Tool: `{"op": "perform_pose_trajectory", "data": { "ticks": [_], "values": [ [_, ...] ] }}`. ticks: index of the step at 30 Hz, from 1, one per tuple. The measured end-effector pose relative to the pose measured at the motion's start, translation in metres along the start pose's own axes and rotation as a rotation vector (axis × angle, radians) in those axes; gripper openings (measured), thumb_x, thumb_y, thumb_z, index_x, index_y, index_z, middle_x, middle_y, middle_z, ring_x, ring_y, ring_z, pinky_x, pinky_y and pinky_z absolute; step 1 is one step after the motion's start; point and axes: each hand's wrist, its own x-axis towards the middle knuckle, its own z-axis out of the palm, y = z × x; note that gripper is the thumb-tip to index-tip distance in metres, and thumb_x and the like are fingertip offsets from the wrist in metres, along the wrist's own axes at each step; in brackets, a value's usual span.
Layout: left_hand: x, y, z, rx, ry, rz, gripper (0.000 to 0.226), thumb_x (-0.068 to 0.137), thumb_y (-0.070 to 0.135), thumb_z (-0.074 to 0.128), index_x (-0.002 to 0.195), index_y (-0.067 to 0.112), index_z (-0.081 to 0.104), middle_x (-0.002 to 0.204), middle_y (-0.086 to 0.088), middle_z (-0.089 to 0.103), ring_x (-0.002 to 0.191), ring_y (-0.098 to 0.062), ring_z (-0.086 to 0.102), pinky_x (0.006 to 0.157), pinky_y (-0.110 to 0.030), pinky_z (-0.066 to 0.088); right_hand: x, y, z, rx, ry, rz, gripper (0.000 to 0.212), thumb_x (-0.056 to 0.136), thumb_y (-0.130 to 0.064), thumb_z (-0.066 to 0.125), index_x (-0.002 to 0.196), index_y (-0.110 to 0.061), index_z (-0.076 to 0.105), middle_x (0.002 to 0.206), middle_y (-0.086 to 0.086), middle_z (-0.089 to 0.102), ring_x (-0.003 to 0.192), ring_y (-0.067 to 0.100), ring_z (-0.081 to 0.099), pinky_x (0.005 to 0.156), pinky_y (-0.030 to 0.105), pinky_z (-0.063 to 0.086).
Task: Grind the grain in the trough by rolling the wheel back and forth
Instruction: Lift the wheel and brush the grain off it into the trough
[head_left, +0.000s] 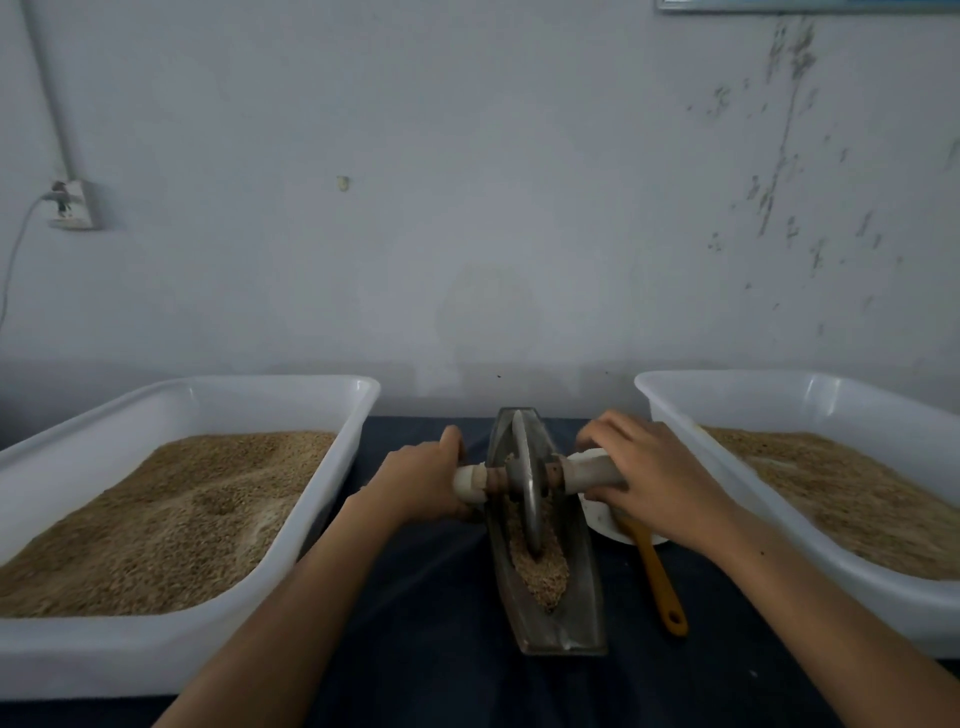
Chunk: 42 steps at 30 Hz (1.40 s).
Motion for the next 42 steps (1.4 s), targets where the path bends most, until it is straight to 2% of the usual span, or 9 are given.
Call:
{"op": "perform_pose_trajectory", "data": {
  "ticks": [5, 9, 12, 19, 25, 31, 34, 37, 42],
  "values": [
    [-0.012, 0.002, 0.002, 0.031, 0.101, 0.024, 0.057, 0.067, 0.063, 0.07, 0.098, 0.028, 0.037, 0.087, 0.013, 0.051, 0.074, -0.01, 0.051, 0.063, -0.028, 0.035, -0.019, -0.011, -0.001, -0.144, 0.18, -0.057, 0.022, 0.075, -0.018, 0.079, 0.089, -0.016, 0.062, 0.093, -0.001, 0.058, 0.081, 0.016, 0.054, 0.07, 0.027, 0.04],
    [-0.018, 0.0, 0.005, 0.11, 0.16, 0.073, 0.036, 0.079, 0.047, 0.063, 0.101, 0.028, 0.041, 0.097, 0.01, 0.059, 0.076, -0.01, 0.052, 0.066, -0.028, 0.039, -0.028, -0.013, -0.002, -0.171, 0.139, -0.026, 0.009, 0.09, -0.022, 0.064, 0.082, -0.019, 0.061, 0.069, -0.006, 0.06, 0.053, 0.004, 0.047, 0.049, 0.014, 0.033],
    [-0.022, -0.001, 0.008, 0.163, 0.187, 0.066, 0.03, 0.083, 0.044, 0.058, 0.104, 0.027, 0.044, 0.098, 0.009, 0.061, 0.082, -0.014, 0.059, 0.072, -0.03, 0.047, -0.031, -0.007, 0.007, -0.225, -0.024, 0.114, 0.025, 0.101, -0.037, 0.035, 0.092, -0.025, 0.056, 0.076, -0.009, 0.059, 0.059, 0.004, 0.051, 0.055, 0.02, 0.044],
    [-0.019, -0.002, 0.014, 0.253, 0.225, 0.045, 0.025, 0.084, 0.05, 0.056, 0.099, 0.03, 0.054, 0.093, 0.009, 0.064, 0.084, -0.012, 0.061, 0.069, -0.024, 0.041, -0.038, -0.008, 0.024, -0.339, -0.255, 0.358, 0.028, 0.095, -0.023, 0.047, 0.121, -0.025, 0.058, 0.099, 0.0, 0.064, 0.088, 0.018, 0.062, 0.06, 0.028, 0.035],
    [-0.022, -0.003, 0.02, 0.203, 0.281, 0.062, 0.024, 0.085, 0.05, 0.056, 0.1, 0.032, 0.055, 0.092, 0.01, 0.064, 0.082, -0.008, 0.061, 0.067, -0.022, 0.041, -0.043, -0.008, 0.03, -0.225, -0.287, 0.463, 0.056, 0.092, -0.018, 0.05, 0.142, -0.011, 0.025, 0.11, 0.003, 0.062, 0.095, 0.022, 0.063, 0.063, 0.029, 0.038],
    [-0.024, 0.0, 0.023, 0.129, 0.36, 0.009, 0.016, 0.08, 0.049, 0.061, 0.083, 0.033, 0.056, 0.079, 0.011, 0.064, 0.072, -0.007, 0.059, 0.056, -0.023, 0.031, -0.039, -0.012, 0.03, -0.07, -0.204, 0.52, 0.069, 0.096, -0.013, 0.044, 0.152, -0.014, 0.004, 0.112, 0.003, 0.062, 0.089, 0.017, 0.061, 0.063, 0.026, 0.038],
    [-0.024, 0.001, 0.024, 0.089, 0.371, -0.029, 0.017, 0.079, 0.048, 0.062, 0.082, 0.032, 0.059, 0.076, 0.01, 0.063, 0.069, -0.008, 0.059, 0.054, -0.024, 0.029, -0.037, -0.014, 0.023, 0.089, -0.15, 0.533, 0.061, 0.093, -0.01, 0.046, 0.146, -0.022, 0.018, 0.092, -0.001, 0.06, 0.069, 0.012, 0.054, 0.055, 0.027, 0.04],
    [-0.024, 0.003, 0.024, 0.069, 0.4, -0.077, 0.017, 0.082, 0.047, 0.06, 0.082, 0.03, 0.06, 0.074, 0.01, 0.064, 0.069, -0.01, 0.06, 0.055, -0.024, 0.033, -0.033, -0.013, 0.018, 0.274, -0.143, 0.543, 0.039, 0.093, -0.006, 0.045, 0.125, -0.028, 0.036, 0.091, 0.001, 0.059, 0.072, 0.014, 0.059, 0.061, 0.033, 0.051],
    [-0.022, 0.004, 0.011, 0.001, 0.406, -0.135, 0.02, 0.085, 0.049, 0.058, 0.081, 0.029, 0.057, 0.076, 0.008, 0.063, 0.073, -0.014, 0.061, 0.066, -0.031, 0.05, -0.024, -0.015, 0.017, 0.844, -0.048, 0.83, 0.027, 0.096, -0.004, 0.04, 0.093, -0.015, 0.064, 0.078, 0.006, 0.058, 0.062, 0.015, 0.054, 0.056, 0.026, 0.044]
  ]
}}
